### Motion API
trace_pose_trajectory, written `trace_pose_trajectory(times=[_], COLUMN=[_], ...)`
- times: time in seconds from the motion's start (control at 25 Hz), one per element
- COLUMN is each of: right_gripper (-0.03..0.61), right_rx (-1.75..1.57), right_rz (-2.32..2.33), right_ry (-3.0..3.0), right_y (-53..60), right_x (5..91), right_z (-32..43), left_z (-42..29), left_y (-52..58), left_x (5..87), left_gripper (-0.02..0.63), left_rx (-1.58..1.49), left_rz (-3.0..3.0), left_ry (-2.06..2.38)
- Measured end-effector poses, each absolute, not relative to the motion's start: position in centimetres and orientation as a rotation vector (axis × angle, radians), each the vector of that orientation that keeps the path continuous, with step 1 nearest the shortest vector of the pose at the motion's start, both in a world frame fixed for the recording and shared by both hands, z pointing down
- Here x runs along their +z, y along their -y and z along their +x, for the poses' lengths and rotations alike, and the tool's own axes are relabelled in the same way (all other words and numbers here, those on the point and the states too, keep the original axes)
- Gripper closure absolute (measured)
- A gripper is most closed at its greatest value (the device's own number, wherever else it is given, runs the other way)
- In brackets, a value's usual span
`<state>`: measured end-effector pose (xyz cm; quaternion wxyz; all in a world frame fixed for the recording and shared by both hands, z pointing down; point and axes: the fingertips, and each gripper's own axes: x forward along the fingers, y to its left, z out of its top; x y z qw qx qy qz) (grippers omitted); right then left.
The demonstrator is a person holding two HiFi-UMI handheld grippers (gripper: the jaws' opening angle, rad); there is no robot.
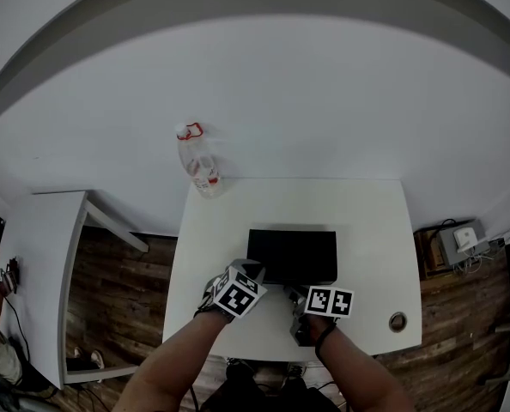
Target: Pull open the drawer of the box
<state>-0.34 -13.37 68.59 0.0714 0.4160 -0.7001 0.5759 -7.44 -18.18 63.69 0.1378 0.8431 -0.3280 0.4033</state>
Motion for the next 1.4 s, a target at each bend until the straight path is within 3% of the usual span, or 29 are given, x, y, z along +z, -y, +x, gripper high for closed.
trace_pose_trajectory(times=[1.04,1.4], right_gripper=[0.508,0.508], right_rx=[1.682,1.68], right_rz=[1.242,1.227], right_ry=[2.105,2.11], right_y=[12.8,12.8], right_x=[68.6,68.5], right_z=[-0.3,-0.5], left_z=[-7.4,-5.5], left_y=[18.2,17.3], left_x=[63.7,63.4], left_gripper=[0.606,0.607], left_rx=[1.132,1.248], left_rz=[2.401,2.5], left_ry=[0.97,0.808])
